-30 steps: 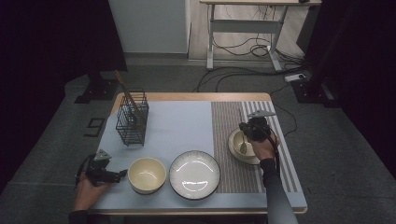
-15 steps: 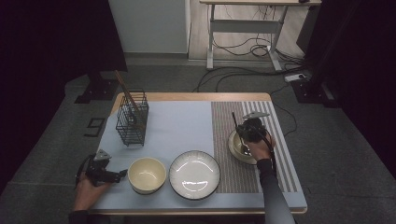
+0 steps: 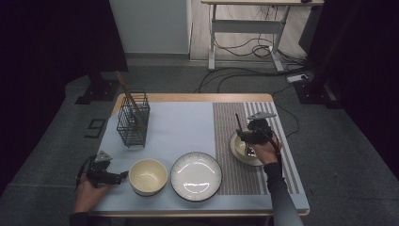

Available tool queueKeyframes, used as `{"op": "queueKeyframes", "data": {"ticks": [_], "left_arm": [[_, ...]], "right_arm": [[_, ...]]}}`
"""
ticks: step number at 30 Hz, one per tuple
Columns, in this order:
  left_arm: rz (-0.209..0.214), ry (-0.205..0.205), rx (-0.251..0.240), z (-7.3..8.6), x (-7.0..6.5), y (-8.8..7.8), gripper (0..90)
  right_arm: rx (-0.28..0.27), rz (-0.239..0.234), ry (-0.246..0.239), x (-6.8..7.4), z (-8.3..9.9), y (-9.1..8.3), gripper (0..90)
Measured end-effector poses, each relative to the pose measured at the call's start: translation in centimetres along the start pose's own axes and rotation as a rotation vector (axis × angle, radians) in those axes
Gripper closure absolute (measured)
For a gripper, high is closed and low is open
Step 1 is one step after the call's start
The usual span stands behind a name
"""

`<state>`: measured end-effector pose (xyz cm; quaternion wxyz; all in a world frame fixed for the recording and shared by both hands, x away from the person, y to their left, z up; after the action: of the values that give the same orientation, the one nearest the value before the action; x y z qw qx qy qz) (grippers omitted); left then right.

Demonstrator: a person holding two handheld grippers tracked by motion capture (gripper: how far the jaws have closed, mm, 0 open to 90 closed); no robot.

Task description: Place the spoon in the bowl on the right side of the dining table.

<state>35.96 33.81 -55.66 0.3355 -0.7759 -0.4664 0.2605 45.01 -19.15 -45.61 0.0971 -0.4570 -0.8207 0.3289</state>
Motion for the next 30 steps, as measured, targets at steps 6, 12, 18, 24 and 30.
{"op": "queueKeyframes", "data": {"ticks": [6, 12, 18, 24, 30], "left_arm": [[0.0, 0.001, 0.001, 0.0, 0.0, 0.0, 0.0], [0.0, 0.001, 0.001, 0.0, 0.0, 0.0, 0.0], [-0.001, 0.001, 0.0, 0.0, 0.0, 0.0, 0.0], [-0.001, 0.002, 0.001, 0.0, 0.0, 0.0, 0.0], [-0.001, 0.002, 0.001, 0.0, 0.0, 0.0, 0.0]], "right_arm": [[-0.007, 0.013, -0.031, 0.5, 0.2, -1.9, 33.1], [-0.017, 0.026, -0.019, 0.7, 0.9, -3.9, 25.5], [-0.037, 0.035, 0.008, 0.9, 2.3, -5.5, 19.2], [-0.034, 0.045, 0.05, 1.1, 4.3, -6.2, 13.9], [-0.013, 0.047, 0.073, 1.3, 5.9, -6.3, 10.1]]}}
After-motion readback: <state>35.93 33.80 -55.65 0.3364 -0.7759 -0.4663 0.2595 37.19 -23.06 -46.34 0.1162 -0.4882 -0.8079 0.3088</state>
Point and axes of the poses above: each handheld gripper's, and its own axes: y roughly forward along the jaws, z roughly out of its underside, x roughly to its left, the point moved 4 cm from there along y, roughly forward along the jaws, and after that the axes turned 8 degrees about -y, right-handed, at the moved point
